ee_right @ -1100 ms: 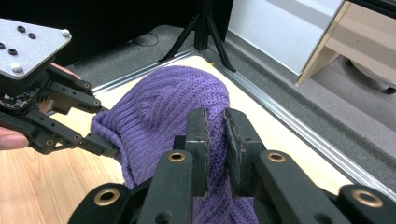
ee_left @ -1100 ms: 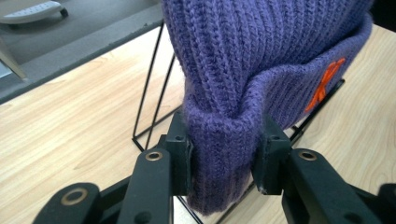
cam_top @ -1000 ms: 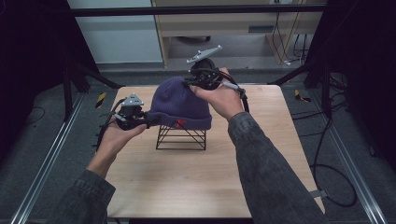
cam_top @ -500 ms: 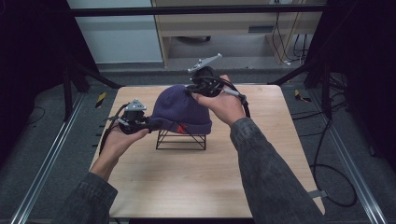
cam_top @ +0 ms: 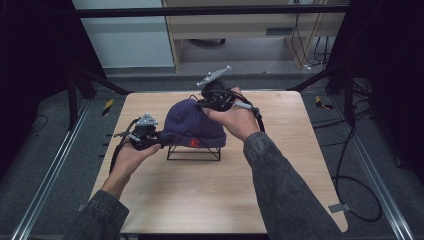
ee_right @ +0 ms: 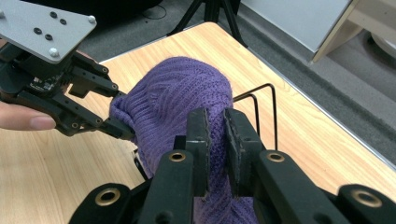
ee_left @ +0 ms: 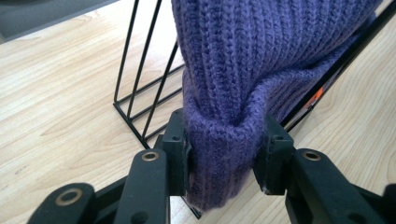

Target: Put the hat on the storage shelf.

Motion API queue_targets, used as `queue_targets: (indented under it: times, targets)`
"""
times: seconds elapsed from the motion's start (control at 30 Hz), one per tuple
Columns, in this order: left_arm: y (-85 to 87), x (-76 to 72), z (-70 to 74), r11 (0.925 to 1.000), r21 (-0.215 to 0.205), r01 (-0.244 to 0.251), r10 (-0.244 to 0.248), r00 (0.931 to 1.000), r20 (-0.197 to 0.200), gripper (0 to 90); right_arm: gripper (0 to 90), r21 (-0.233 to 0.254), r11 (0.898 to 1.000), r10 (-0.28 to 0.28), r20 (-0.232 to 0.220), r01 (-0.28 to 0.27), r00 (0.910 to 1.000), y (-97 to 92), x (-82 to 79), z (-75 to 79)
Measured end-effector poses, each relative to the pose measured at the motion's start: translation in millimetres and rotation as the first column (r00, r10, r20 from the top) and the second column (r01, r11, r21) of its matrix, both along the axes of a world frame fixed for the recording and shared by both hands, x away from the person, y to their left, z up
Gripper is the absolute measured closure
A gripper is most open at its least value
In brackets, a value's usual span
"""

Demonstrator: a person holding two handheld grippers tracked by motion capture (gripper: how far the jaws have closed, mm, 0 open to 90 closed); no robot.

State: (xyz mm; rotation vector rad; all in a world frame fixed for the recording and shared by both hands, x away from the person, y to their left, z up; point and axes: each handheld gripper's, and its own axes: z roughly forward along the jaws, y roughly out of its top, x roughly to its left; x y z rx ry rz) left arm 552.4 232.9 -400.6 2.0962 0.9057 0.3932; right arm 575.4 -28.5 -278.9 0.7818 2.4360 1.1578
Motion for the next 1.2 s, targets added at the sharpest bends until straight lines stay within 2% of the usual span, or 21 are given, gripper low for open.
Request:
queue_targets:
  times: [0.3, 0.47, 0.67, 0.87, 0.97, 1.2]
  targets:
    - [3.9, -0.4, -10.0, 0.9999, -0.002, 0.011, -0.011, 0.9996, -0.025, 60.4, 80.8, -0.003, 1.000, 0.007, -0.004, -0.007, 1.0000, 4.0, -1.3, -6.7]
    - [3.7, 0.4, -19.4, 0.9998, 0.015, 0.009, -0.008, 0.9989, -0.046, 60.2, 80.9, -0.011, 1.000, 0.009, -0.023, -0.009, 0.9997, 7.5, -2.6, -18.6]
    - [4.4, -0.4, -27.6, 0.9999, 0.007, 0.009, -0.008, 0.9984, -0.056, 60.3, 80.9, -0.018, 1.000, 0.015, -0.035, -0.016, 0.9993, 7.5, -3.2, -25.7]
    - [8.6, 0.2, -33.2, 1.0000, 0.005, 0.001, -0.001, 0.9976, -0.070, 60.5, 80.9, -0.019, 1.000, 0.020, -0.045, -0.021, 0.9988, 9.8, -3.6, -31.5]
    - [10.2, 0.4, -34.6, 0.9998, 0.019, 0.005, -0.003, 0.9971, -0.076, 60.2, 80.8, -0.025, 0.999, 0.022, -0.050, -0.024, 0.9985, 12.0, -3.7, -33.5]
    - [13.2, -1.0, -41.0, 0.9999, 0.012, 0.000, 0.001, 0.9962, -0.087, 59.9, 80.8, -0.036, 0.999, 0.032, -0.059, -0.034, 0.9977, 17.2, -4.6, -36.5]
